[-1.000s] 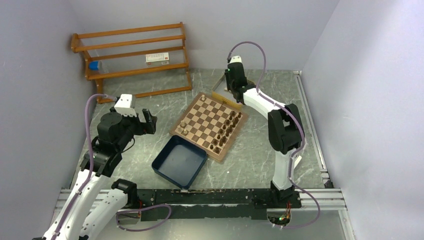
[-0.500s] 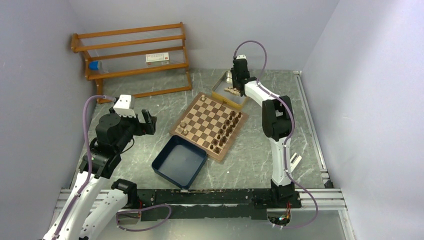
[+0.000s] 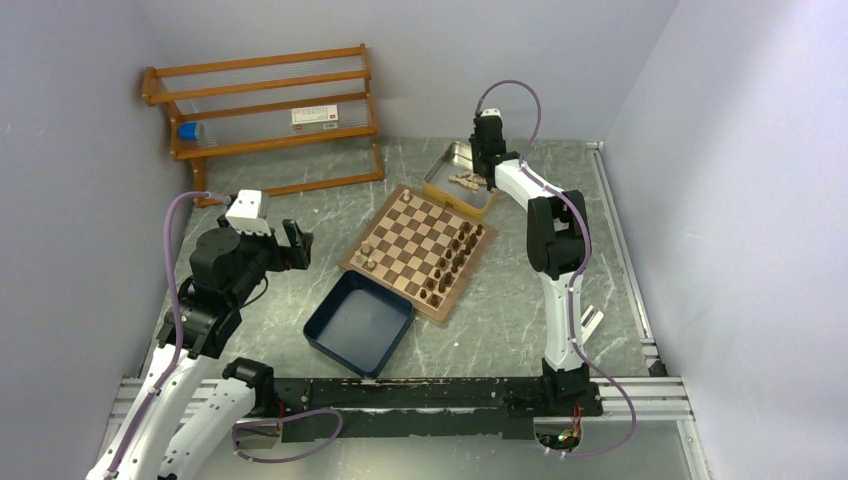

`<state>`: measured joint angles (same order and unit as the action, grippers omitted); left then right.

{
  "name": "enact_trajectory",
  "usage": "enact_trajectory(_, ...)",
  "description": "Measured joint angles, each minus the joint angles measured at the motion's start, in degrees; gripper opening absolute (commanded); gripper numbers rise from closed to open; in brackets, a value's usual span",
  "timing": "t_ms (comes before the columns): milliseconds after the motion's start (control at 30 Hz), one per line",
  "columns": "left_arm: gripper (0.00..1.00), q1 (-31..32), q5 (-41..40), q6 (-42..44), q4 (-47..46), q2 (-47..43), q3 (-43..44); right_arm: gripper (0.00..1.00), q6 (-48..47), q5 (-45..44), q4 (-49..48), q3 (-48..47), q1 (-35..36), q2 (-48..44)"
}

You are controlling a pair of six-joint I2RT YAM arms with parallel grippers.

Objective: Set up the chess pieces on the board
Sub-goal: Pick up the chess piece from the storage box.

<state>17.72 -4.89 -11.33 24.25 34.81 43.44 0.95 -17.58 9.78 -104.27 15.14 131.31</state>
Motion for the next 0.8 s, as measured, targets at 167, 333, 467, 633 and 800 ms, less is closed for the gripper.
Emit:
enact_trajectory(167,0.97,0.0,0.0,0.0,0.0,0.0,0.0,0.34,-0.5,0.0,0.1,0.0,-0.1,0.2)
enact_trajectory(333,0.97,0.0,0.0,0.0,0.0,-0.2,0.0,0.33,-1.5,-0.1,0.4,0.0,-0.2,1.3)
enact_trajectory(467,0.97,0.0,0.0,0.0,0.0,-0.2,0.0,0.33,-1.8,-0.2,0.9,0.0,-0.3,2.3)
enact_trajectory(633,0.97,0.0,0.0,0.0,0.0,-0.3,0.0,0.30,-2.1,-0.2,1.2,0.0,-0.7,3.0)
enact_trajectory(800,0.97,0.0,0.0,0.0,0.0,-0.3,0.0,0.25,-2.3,0.0,1.3,-0.5,-1.0,3.4)
